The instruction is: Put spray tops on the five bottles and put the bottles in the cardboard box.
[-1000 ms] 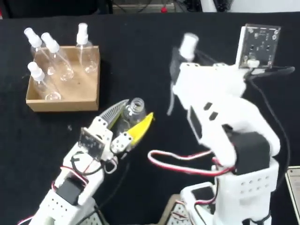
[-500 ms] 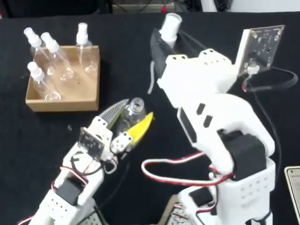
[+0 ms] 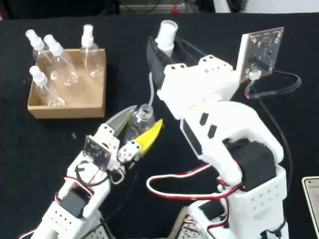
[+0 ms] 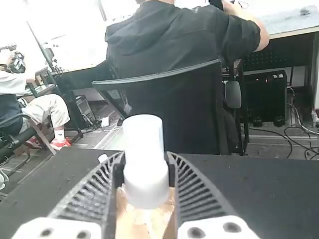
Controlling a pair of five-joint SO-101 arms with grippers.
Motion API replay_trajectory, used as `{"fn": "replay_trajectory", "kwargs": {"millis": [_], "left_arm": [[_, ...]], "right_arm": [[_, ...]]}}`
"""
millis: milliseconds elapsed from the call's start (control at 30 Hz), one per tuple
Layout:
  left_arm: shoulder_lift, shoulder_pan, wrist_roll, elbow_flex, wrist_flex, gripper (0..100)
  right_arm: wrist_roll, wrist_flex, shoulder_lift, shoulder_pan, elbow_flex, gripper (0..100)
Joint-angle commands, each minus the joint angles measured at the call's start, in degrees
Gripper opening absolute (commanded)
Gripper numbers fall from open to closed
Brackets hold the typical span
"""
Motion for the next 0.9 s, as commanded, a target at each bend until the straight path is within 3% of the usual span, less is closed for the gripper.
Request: {"fn": "replay_trajectory", "kwargs": {"millis": [0, 433, 633, 867], "left_arm": [[-0.62, 0.40, 0.09, 1.36, -1.05, 7], [-0.70, 0.40, 0.26, 1.36, -1.14, 7], [-0.70, 0.48, 0.35, 1.36, -1.14, 7], [-0.70, 0.66, 0.35, 1.36, -1.14, 7]], "right_arm": [[-0.53, 0.97, -1.89, -0.88, -0.31, 1.2], [-0.62, 6.33, -1.80, -1.49, -0.22, 1.2], [-0.44, 5.98, -1.89, -6.51, -0.66, 1.2], [-0.18, 3.60, -1.89, -6.68, -6.29, 1.2]]}}
